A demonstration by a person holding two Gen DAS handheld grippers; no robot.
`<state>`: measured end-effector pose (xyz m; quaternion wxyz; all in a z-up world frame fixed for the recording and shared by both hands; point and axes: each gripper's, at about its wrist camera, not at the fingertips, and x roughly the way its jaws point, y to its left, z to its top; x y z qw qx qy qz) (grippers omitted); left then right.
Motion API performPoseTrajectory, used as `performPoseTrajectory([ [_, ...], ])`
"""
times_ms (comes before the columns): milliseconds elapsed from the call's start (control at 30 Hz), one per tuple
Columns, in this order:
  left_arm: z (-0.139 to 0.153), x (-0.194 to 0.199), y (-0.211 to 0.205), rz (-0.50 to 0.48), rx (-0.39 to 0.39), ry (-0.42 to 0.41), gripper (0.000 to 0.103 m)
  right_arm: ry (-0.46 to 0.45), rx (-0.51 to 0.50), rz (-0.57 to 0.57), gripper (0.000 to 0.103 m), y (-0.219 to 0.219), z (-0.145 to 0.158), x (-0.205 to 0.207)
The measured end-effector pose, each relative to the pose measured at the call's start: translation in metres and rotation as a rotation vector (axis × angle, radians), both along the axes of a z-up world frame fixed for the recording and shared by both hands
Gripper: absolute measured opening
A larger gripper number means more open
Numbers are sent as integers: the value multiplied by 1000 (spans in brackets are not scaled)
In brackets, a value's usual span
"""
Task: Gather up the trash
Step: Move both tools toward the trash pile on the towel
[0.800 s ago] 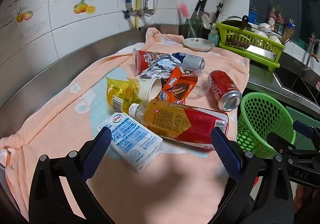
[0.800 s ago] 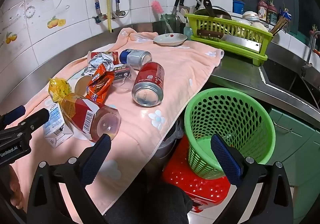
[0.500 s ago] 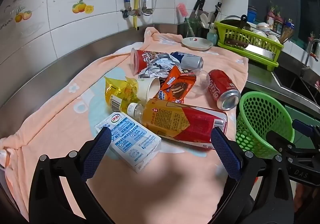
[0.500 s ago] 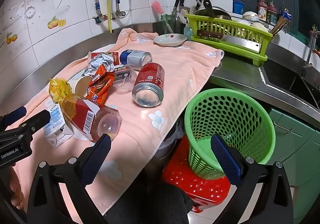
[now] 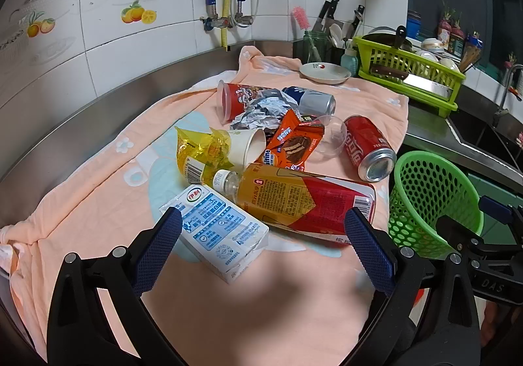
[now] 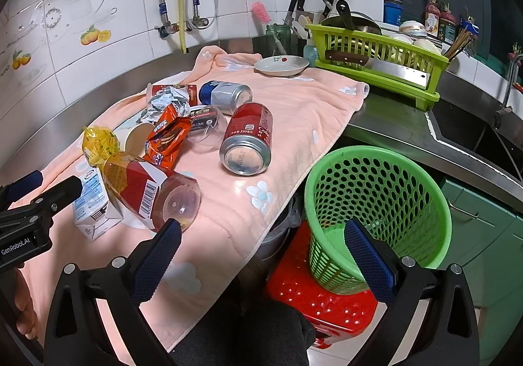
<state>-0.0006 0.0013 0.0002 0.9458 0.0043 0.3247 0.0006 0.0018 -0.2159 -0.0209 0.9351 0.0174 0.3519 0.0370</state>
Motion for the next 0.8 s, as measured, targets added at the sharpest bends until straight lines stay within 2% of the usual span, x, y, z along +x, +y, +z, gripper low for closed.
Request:
performPoseTrajectory([
  [800,-2,3,8,19,-4,3,98,0,-7,36,97,9,-3,4],
])
